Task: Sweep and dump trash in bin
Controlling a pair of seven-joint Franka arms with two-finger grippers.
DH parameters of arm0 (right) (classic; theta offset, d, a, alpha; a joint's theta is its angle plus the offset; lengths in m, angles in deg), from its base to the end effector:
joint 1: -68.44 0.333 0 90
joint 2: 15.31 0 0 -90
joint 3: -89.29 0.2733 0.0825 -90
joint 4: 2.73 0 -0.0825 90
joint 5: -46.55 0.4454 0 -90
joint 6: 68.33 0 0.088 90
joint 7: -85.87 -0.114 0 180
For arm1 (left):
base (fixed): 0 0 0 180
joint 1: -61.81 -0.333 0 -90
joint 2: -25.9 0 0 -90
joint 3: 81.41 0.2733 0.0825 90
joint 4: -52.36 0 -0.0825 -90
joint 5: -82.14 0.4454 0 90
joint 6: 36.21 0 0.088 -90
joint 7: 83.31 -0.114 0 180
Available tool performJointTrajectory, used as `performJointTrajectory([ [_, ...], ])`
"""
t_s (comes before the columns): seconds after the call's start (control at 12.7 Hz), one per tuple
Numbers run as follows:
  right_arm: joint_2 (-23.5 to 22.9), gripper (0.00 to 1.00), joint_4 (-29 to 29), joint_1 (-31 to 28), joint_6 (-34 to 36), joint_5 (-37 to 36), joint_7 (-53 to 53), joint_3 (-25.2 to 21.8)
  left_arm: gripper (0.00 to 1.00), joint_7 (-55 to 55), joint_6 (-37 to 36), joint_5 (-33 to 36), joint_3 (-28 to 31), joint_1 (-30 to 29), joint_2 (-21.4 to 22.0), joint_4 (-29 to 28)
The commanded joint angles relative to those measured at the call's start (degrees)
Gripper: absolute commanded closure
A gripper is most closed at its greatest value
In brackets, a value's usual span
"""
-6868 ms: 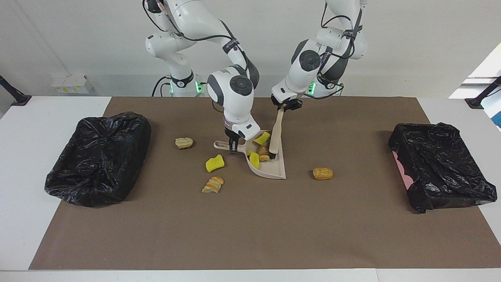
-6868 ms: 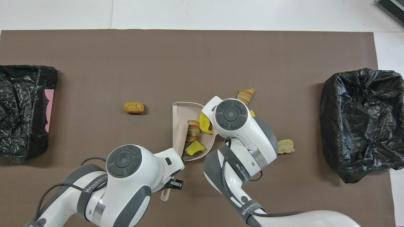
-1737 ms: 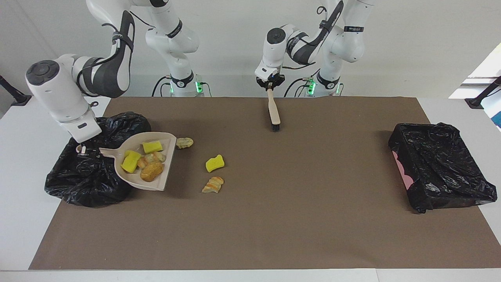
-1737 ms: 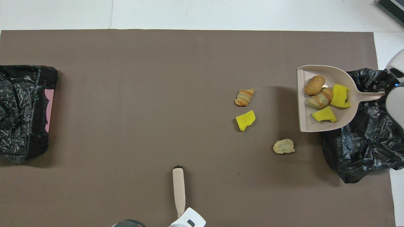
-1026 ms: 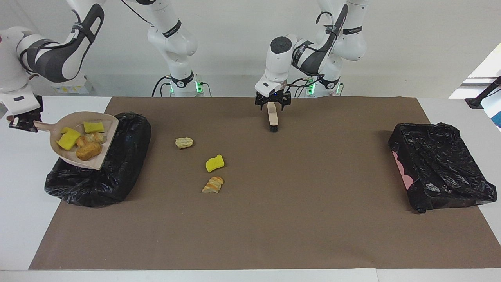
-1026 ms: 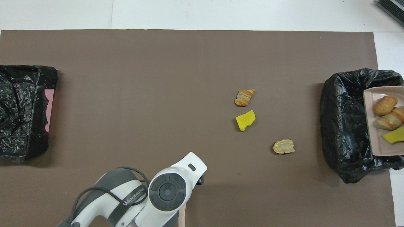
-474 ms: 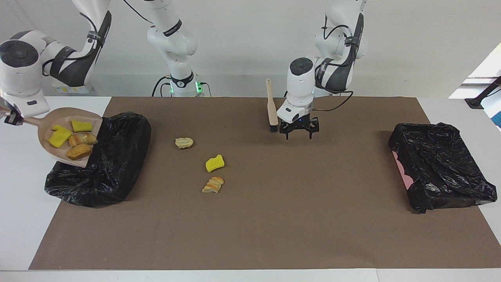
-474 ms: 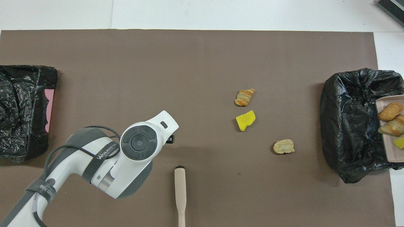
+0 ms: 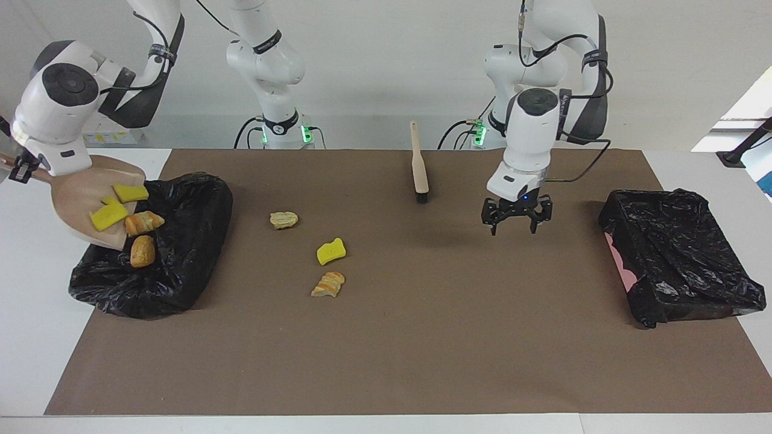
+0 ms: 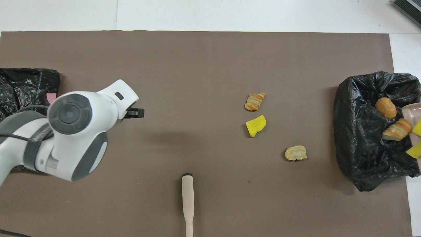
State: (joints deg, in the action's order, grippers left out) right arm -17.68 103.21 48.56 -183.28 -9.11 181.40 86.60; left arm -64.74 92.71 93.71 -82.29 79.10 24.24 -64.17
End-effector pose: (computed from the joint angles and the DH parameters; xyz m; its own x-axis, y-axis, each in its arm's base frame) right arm 0.5813 -0.3006 0.4655 -0.1196 0.6198 -0.7756 0.9906 0.0223 -0.1349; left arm 0.6006 -0.1900 0.3711 0.9682 -0.1150 0.2220 -0.0920 -0.9895 -0.1114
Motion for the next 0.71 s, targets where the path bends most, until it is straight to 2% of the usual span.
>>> performJointTrajectory([
  [0.0,3.1,1.0,1.7,2.3,2.8,-5.1,-2.1,0.3,0.0,-8.6,-7.2,-0.4,-0.5,-4.1,2.5,4.8],
  [0.32,4.7,1.0,1.5,6.2,9.6,-10.2,-6.5,0.3,0.0,-24.9,-27.2,-10.1,-0.3,-9.8,3.0,18.7],
  [0.55,5.8,1.0,2.0,8.5,10.2,-11.6,-6.6,0.3,0.0,-29.3,-37.7,-11.1,-0.3,-11.9,3.0,27.1],
  [0.63,6.3,1.0,2.5,9.8,12.2,-11.8,-7.3,0.3,0.0,-29.9,-39.0,-11.3,-0.3,-12.8,2.9,28.5],
])
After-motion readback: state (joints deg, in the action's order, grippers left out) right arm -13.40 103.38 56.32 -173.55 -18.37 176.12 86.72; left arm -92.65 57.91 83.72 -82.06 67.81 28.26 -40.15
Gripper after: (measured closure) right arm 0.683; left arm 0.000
